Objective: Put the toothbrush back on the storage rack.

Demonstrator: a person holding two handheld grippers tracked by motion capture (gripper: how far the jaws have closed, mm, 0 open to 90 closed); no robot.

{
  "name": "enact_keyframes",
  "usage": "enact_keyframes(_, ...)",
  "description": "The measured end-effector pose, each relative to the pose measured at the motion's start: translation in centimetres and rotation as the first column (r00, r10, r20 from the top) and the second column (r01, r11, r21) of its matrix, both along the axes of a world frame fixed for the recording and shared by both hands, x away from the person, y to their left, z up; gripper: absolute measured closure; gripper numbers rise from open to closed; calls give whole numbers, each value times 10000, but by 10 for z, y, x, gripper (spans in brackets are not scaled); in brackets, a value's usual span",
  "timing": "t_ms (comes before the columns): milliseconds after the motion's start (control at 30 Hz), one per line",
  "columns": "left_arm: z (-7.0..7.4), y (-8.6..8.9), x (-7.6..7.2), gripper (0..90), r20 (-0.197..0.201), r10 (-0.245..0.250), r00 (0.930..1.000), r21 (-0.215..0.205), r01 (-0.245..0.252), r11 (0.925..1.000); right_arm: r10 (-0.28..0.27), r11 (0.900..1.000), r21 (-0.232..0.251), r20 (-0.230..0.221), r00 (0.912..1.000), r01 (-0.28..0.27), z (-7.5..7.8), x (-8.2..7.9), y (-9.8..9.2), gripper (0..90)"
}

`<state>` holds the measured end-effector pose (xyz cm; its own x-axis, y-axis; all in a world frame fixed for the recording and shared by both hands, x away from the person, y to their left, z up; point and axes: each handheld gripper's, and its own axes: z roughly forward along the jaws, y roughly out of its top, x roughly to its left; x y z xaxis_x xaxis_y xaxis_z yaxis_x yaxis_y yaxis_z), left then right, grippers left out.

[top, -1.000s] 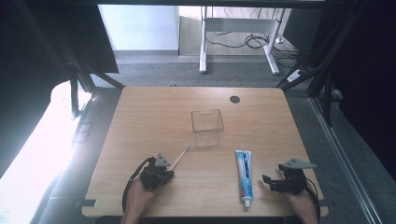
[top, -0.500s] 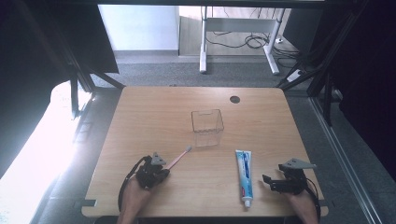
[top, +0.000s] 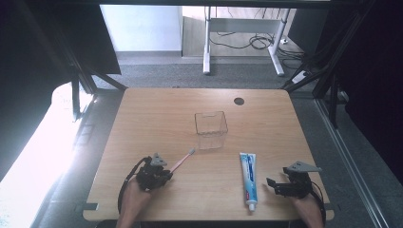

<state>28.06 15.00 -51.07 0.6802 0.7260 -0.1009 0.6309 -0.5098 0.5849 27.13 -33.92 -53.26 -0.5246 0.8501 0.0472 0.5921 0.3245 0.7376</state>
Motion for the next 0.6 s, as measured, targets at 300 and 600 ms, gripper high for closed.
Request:
enact_keyframes(300,7,2,14,706,-289,23,9996,517,-8,9987,-65,10000,35,-65,10000,65,-1,0,-2,140)
enact_keyframes(600,9,-1,28,690,-816,29,9967,697,28,9976,-81,9999,144,-88,9999,83,-1,0,-2,139)
